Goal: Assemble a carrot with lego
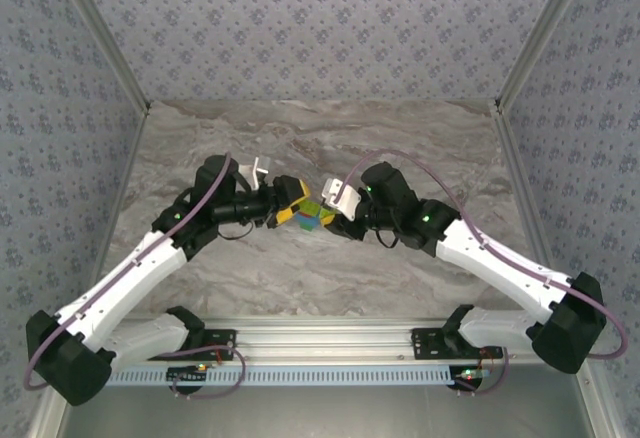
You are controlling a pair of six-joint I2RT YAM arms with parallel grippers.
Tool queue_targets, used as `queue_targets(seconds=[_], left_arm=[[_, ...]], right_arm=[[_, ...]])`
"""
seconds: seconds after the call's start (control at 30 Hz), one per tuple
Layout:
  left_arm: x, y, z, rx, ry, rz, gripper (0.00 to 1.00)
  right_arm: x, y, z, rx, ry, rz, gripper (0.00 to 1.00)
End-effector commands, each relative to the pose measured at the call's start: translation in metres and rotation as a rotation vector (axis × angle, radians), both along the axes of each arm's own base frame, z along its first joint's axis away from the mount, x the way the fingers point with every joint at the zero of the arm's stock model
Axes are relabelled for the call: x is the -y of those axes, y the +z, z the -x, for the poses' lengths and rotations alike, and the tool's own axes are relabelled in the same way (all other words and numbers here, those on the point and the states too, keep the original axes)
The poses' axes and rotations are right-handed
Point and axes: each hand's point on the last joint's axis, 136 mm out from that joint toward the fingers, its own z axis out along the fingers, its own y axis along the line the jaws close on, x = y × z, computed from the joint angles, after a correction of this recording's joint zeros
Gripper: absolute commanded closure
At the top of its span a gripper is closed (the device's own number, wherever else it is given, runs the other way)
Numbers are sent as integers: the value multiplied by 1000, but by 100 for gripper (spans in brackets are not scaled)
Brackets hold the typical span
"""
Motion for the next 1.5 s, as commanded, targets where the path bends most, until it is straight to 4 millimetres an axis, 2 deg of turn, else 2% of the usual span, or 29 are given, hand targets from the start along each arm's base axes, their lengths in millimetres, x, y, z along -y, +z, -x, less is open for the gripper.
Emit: queue_targets(seconds=[0.0, 0.17, 0.27, 0.37, 0.5, 0.73, 0.97, 1.03, 1.27, 1.47], left_arm=[[4, 9, 8, -94, 6, 99, 37], [13, -1, 7, -122, -26, 126, 36], [19, -10, 7, -146, -50, 139, 31], [22, -13, 5, -143, -64, 140, 25], [28, -12, 2, -132, -89, 153, 24], [33, 0, 2, -106, -113, 193, 32], [37, 8, 7, -86, -132, 225, 34], [37, 10, 8, -79, -134, 227, 37], [35, 11, 11, -76, -135, 231, 59], [36, 12, 14, -70, -144, 240, 61]], right_arm=[[-3, 22, -5, 67, 2, -17, 70], [-10, 35, -2, 68, 25, -63, 70], [-13, 41, 0, 64, 44, -73, 70], [-16, 44, 3, 49, 68, -72, 70], [-21, 45, 10, 13, 114, -78, 70], [-27, 40, 12, -23, 144, -79, 70], [-34, 37, 13, -56, 177, -89, 70], [-35, 37, 13, -61, 182, -91, 70], [-30, 36, 10, -71, 178, -103, 70], [-26, 39, 9, -98, 191, -127, 70]])
